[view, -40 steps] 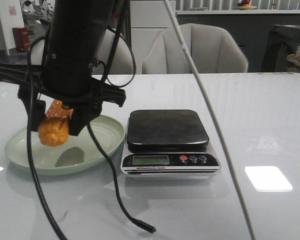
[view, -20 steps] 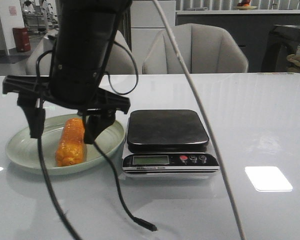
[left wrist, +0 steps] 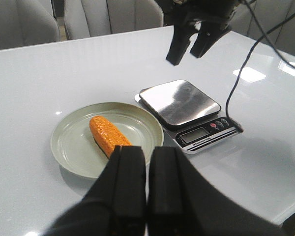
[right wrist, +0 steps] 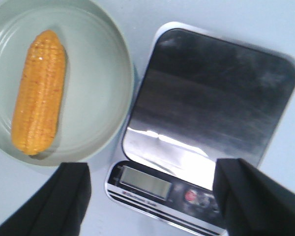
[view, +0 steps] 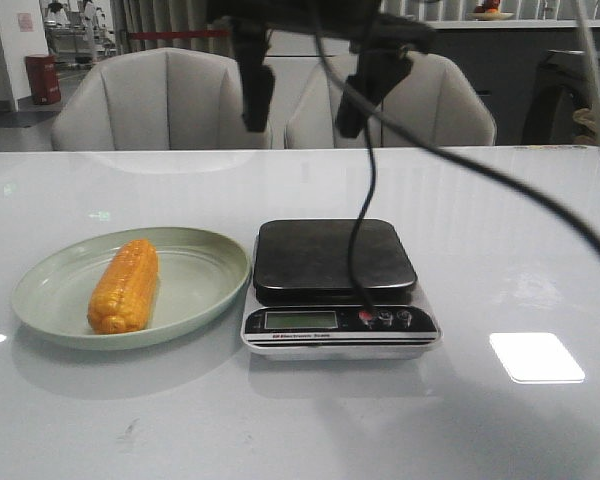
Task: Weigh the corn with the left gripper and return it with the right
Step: 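Open the right gripper and raise it away from the plate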
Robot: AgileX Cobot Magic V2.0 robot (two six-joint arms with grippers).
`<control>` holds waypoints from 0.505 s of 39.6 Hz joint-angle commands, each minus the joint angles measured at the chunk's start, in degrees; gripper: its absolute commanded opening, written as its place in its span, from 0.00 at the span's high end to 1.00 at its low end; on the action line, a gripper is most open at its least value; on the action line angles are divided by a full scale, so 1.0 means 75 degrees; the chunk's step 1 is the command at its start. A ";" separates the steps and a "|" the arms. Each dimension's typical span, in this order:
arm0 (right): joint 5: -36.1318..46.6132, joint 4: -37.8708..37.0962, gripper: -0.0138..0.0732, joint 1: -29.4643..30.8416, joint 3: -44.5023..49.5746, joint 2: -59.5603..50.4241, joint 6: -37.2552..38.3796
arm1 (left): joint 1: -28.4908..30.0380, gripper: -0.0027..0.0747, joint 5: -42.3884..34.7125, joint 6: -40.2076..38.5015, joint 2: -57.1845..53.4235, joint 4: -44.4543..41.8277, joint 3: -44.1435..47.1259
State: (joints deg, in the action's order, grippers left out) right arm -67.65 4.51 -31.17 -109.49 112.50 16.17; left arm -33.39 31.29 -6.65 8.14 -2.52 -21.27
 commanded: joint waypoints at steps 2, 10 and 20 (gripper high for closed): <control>-0.0099 -0.0057 0.14 0.0288 -0.0139 -0.1041 -0.0791 | -0.0001 0.82 -0.0578 -0.0014 0.0088 -0.0004 -0.0203; 0.0999 -0.0057 0.14 0.0368 0.1095 -0.2257 -0.1323 | -0.0001 0.82 -0.0578 -0.0014 0.0088 -0.0004 -0.0203; 0.2813 -0.0057 0.14 0.0368 0.3697 -0.4171 -0.1361 | -0.0001 0.82 -0.0578 -0.0014 0.0088 -0.0004 -0.0203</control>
State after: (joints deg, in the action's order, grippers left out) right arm -53.66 4.19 -28.76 -85.88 88.53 6.77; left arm -33.39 31.29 -6.65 8.14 -2.52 -21.27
